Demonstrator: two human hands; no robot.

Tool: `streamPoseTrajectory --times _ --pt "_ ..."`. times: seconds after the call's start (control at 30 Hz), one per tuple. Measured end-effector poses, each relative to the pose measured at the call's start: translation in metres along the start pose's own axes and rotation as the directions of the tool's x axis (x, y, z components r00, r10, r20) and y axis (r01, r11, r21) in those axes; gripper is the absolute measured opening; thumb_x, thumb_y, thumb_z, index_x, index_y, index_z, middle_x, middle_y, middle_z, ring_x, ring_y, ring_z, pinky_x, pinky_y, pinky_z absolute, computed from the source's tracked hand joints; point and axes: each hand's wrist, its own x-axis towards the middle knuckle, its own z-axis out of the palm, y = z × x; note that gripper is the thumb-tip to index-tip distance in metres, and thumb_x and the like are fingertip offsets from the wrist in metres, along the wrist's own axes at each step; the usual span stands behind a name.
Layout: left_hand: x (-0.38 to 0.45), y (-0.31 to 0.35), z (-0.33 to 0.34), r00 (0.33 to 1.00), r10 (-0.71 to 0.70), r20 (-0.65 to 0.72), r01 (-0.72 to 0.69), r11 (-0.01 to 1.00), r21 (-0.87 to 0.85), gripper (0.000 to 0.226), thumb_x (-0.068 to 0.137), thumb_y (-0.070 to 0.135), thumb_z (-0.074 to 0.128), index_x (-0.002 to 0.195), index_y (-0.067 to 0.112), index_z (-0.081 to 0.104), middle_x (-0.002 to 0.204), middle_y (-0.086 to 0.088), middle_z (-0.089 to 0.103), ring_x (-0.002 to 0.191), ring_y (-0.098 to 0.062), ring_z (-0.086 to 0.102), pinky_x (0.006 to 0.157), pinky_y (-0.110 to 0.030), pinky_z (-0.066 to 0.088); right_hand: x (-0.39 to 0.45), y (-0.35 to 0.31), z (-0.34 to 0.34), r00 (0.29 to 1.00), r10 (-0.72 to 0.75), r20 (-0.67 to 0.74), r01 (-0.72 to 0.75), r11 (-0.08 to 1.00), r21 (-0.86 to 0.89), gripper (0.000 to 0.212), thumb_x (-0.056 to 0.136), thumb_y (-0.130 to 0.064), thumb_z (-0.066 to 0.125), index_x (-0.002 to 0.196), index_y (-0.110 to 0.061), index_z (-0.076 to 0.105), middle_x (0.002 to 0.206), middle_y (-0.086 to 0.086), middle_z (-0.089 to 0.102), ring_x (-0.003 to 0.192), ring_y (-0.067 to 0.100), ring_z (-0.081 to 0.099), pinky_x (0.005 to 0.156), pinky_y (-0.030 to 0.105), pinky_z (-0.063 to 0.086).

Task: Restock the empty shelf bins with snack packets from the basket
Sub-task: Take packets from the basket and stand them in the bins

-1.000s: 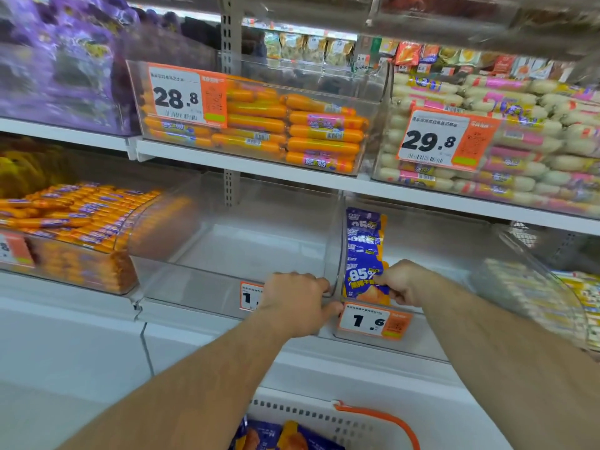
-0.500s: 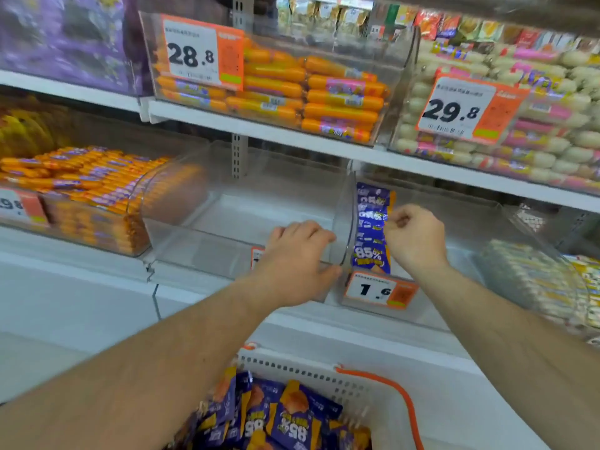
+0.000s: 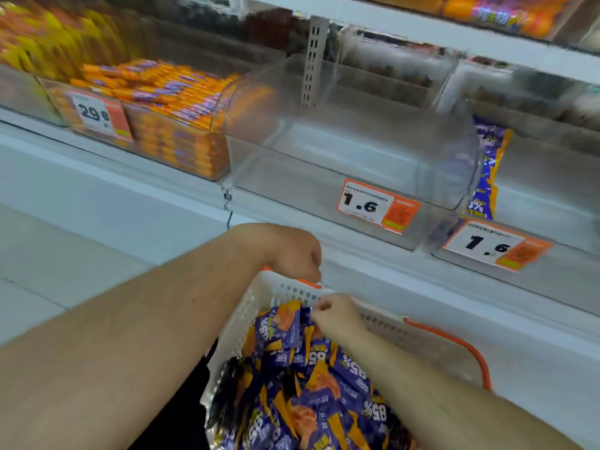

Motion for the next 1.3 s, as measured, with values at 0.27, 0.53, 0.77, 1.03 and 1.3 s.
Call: streamPoseTrajectory --times 0.27,0.53,0.77,1.03,1.3 --pt "-0.011 -0.003 -0.021 0.999 0.002 0.045 0.001 0.999 -0.054 0.048 0.098 0.045 0.048 0.139 0.019 0.050 0.141 0.004 0.050 0.125 -0.018 0.049 0.106 -0.035 0.039 0.037 0.004 0.065 0.948 0.318 -0.018 -0.318 0.948 -0.021 0.032 0.089 -0.018 0.064 0.068 -0.013 0.041 0.055 0.003 0.040 0.046 0.016 0.040 0.041 0.026 0.030" --pt "-0.011 0.004 -0.021 0.998 -0.005 0.057 0.007 0.999 -0.032 0.047 0.098 0.045 0.049 0.131 0.012 0.056 0.132 -0.001 0.055 0.116 -0.021 0.053 0.098 -0.032 0.041 0.022 -0.015 0.014 0.978 0.166 0.124 -0.184 0.971 0.154 0.039 0.076 -0.011 0.069 0.056 -0.011 0.036 0.056 0.002 0.032 0.058 0.021 0.035 0.055 0.032 0.029" --pt "-0.018 0.010 -0.016 0.969 -0.223 0.105 0.216 0.973 0.079 0.089 0.081 0.074 0.054 0.143 0.011 0.044 0.144 -0.006 0.048 0.125 -0.026 0.051 0.099 -0.034 0.042 -0.036 -0.019 -0.082 0.978 0.093 0.185 -0.204 0.584 0.786 0.030 0.060 0.001 0.053 0.085 -0.003 0.071 0.094 0.016 0.069 0.085 0.033 0.063 0.084 0.052 0.051" --pt "-0.014 0.026 0.006 0.993 0.115 0.027 -0.060 0.689 -0.722 0.019 0.096 0.033 0.060 0.113 0.026 0.061 0.112 0.008 0.069 0.100 -0.012 0.067 0.087 -0.034 0.056 -0.096 -0.013 -0.133 0.981 -0.106 0.160 -0.106 0.396 0.912 0.054 0.056 0.011 0.050 0.107 0.006 0.066 0.104 0.022 0.069 0.079 0.033 0.070 0.065 0.040 0.060" --pt "-0.021 0.039 -0.002 0.937 0.170 -0.306 -0.333 0.700 -0.631 0.011 0.088 0.013 0.070 0.087 0.021 0.063 0.065 0.016 0.067 0.057 0.000 0.056 0.055 -0.022 0.045 -0.114 -0.020 -0.198 0.934 -0.214 -0.286 0.293 0.916 0.273 0.017 0.071 -0.002 0.082 0.072 -0.009 0.066 0.069 0.008 0.062 0.064 0.013 0.054 0.063 0.028 0.043"
